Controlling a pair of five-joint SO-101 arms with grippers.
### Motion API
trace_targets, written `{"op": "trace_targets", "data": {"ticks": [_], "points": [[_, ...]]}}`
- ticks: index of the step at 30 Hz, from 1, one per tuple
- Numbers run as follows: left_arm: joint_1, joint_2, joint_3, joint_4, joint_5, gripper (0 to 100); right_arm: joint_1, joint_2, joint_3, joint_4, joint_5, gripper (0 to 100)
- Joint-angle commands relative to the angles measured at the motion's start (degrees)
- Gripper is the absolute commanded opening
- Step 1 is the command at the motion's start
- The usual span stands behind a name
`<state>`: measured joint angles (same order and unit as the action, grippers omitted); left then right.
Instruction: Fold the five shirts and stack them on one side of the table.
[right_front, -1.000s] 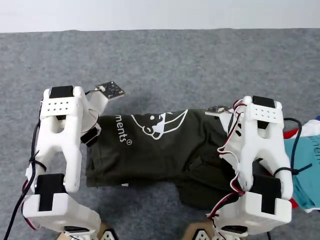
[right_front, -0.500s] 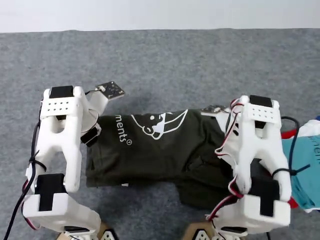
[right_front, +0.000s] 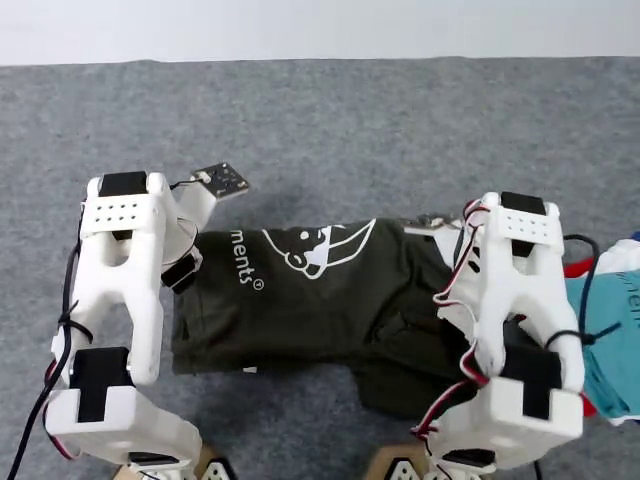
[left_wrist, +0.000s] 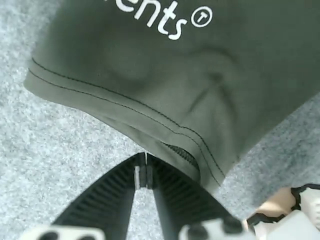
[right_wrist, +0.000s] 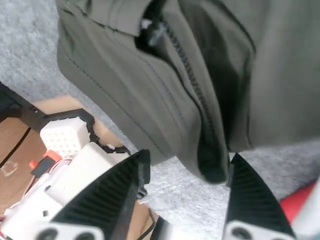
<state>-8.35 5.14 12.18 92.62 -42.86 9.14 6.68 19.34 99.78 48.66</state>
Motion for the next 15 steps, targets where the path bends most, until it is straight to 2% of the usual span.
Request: {"op": "trace_targets", "data": {"ticks": [1,4,10,15], "points": [[0.3,-0.3,-0.1,-0.8,0.4,1,2.1,2.8,-2.0,-1.5,0.6,25.6],[0.0,-0.3,-0.1,-0.8,0.4,1,2.7,4.6,-2.3,-1.9,0.6,23.8],[-0.1,-0.3,-0.1,-0.8,0.4,1,2.8,4.6,-2.3,-1.2,3.3,9.5],[0.3,-0.3,-0.1,-0.8,0.4,1,2.9,4.5,-2.4,-0.6,3.8,8.2]]}}
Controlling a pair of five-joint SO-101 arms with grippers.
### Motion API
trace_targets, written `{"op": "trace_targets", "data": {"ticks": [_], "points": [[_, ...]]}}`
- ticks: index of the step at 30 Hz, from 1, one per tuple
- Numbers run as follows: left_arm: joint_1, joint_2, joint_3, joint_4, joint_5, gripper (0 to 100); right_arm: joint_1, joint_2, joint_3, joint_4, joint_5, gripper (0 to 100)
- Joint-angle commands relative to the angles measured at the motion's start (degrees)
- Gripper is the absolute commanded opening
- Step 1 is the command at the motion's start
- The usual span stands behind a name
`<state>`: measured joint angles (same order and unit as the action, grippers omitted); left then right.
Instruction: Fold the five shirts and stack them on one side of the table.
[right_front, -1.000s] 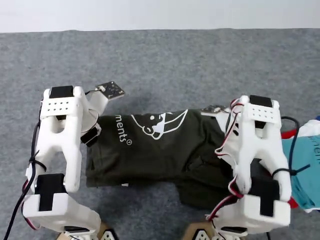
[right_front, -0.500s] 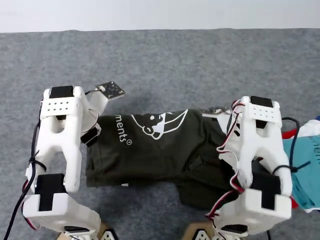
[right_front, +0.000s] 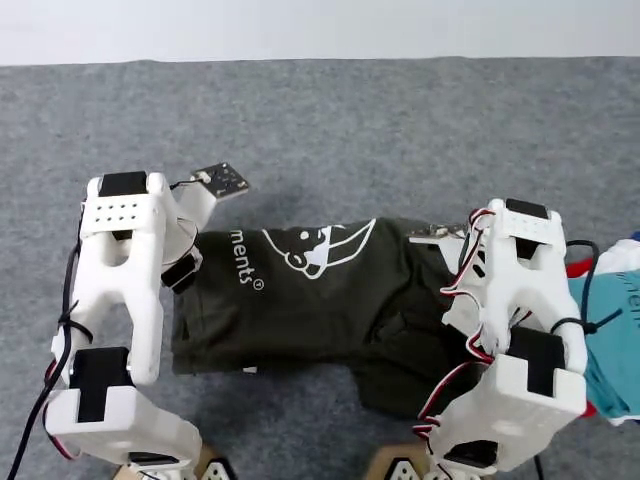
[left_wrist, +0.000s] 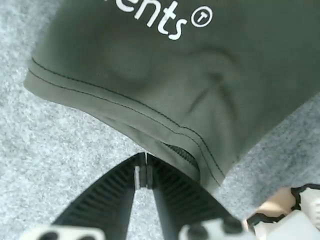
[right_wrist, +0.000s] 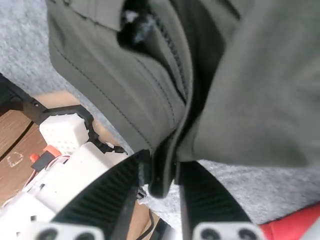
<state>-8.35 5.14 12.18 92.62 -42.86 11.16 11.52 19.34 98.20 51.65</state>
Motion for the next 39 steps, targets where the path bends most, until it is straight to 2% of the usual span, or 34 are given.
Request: {"op": "trace_targets", "data": {"ticks": [1,5,10,15,20,26,32,39], "points": [[0.3,-0.3,-0.1,-0.8,0.4,1,0.9,-0.3,-2.4,1.1,0.8,8.2],[0.3,-0.3,-0.1,-0.8,0.4,1,1.0,-0.3,-2.5,2.2,0.5,7.6],[0.3,-0.3,-0.1,-0.8,0.4,1,1.4,-0.4,-8.5,4.2,0.8,0.9],[0.3,-0.3,-0.1,-0.8,0.4,1,3.6,-3.0,-15.4,4.3,2.6,0.9],[0.4,-0.3,-0.1,-0.8,0.4,1,3.6,-6.5,-15.9,4.4,4.2,1.2],[0.4,-0.3,-0.1,-0.8,0.4,1,3.4,-11.4,-14.9,4.4,4.2,18.0],[0.4,-0.3,-0.1,-0.8,0.4,1,0.7,-15.6,-10.0,4.5,4.5,13.9],[1.3,-0.3,-0.1,-0.8,0.4,1,-5.1,-17.5,-2.0,4.4,4.3,15.7]]}}
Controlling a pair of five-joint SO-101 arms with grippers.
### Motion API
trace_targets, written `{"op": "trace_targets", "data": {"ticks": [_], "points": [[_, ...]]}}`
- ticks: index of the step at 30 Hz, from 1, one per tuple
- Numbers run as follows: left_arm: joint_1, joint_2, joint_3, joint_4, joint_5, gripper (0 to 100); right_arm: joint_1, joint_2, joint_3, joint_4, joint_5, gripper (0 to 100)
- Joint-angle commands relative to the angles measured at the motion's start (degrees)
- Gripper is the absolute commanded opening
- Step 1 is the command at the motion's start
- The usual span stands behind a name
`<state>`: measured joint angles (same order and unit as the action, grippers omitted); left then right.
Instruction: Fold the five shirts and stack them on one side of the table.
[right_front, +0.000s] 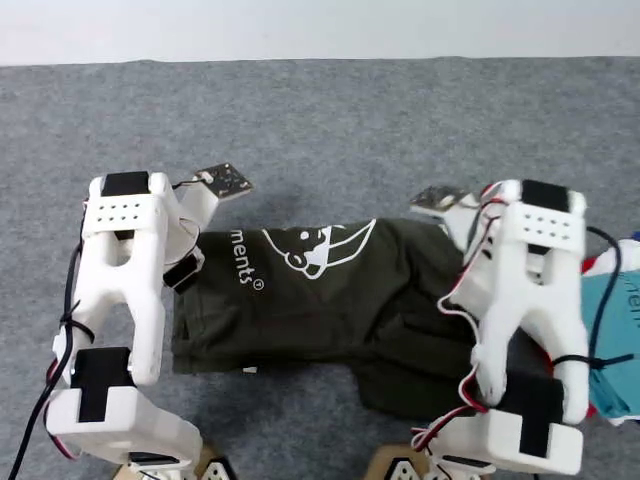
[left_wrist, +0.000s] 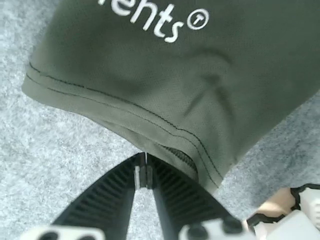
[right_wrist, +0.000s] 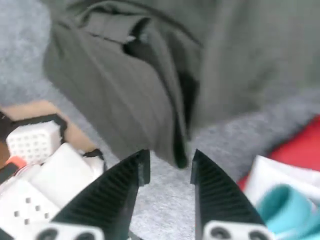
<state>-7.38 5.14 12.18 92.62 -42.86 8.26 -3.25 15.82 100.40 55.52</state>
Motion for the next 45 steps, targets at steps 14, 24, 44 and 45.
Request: {"op": "trace_targets", "data": {"ticks": [14,24,44,45], "points": [[0.4,-0.2,-0.1,-0.8,0.4,1,3.9,-2.5,4.9,-1.3,3.3,19.1],[1.2,-0.2,0.0,-0.7,0.5,1,5.6,1.4,5.0,-4.1,3.3,19.1],[1.2,-0.2,0.0,-1.7,0.4,1,8.1,6.5,4.6,-5.6,9.8,3.5],[1.2,-0.2,0.0,-1.8,0.4,1,8.1,6.5,3.9,-5.6,9.8,2.8]]}}
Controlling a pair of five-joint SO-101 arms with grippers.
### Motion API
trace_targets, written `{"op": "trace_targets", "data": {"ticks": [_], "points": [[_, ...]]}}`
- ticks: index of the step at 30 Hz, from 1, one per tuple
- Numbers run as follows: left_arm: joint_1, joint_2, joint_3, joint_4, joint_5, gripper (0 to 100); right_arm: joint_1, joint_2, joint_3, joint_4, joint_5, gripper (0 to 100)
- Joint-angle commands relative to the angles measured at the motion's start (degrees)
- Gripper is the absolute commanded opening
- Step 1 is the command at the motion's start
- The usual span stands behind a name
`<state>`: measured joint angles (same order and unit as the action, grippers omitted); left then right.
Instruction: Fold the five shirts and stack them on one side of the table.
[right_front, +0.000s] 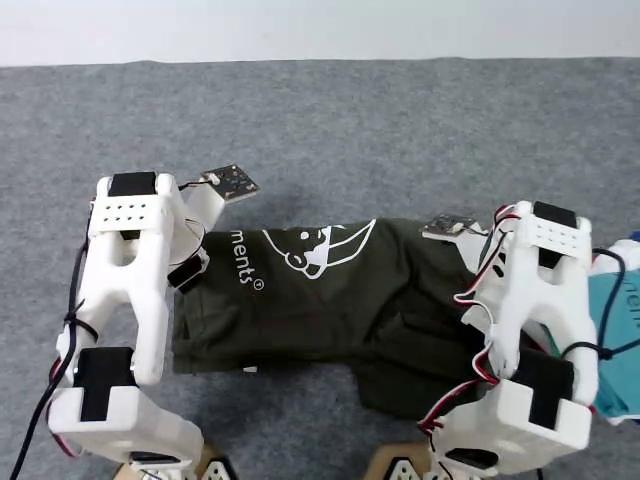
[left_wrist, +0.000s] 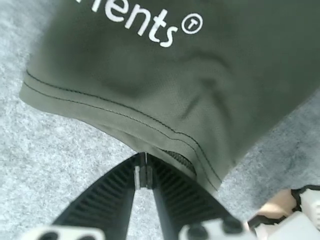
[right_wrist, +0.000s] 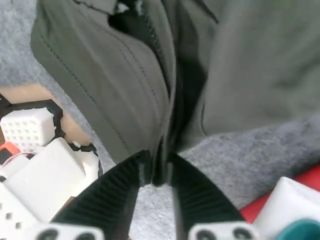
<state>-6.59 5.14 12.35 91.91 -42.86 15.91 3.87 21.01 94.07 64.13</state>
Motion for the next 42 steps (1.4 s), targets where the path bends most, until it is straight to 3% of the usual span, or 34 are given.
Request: {"op": "trace_targets", "data": {"ticks": [1,12,20,26,42], "points": [[0.4,-0.2,-0.2,-1.2,0.4,1,0.5,-0.7,-2.3,0.8,1.1,2.2],[0.4,-0.2,-0.2,-1.2,0.4,1,0.2,-0.2,-11.1,7.8,3.5,1.0],[0.4,-0.2,-0.2,-1.3,0.4,1,-0.8,0.0,-4.5,5.8,5.4,1.6],[0.4,-0.2,-0.2,-1.3,0.4,1,-1.3,0.3,-2.7,4.6,5.4,9.2],[0.4,-0.2,-0.2,-1.3,0.4,1,-1.2,10.0,-3.1,2.9,5.3,9.5]]}}
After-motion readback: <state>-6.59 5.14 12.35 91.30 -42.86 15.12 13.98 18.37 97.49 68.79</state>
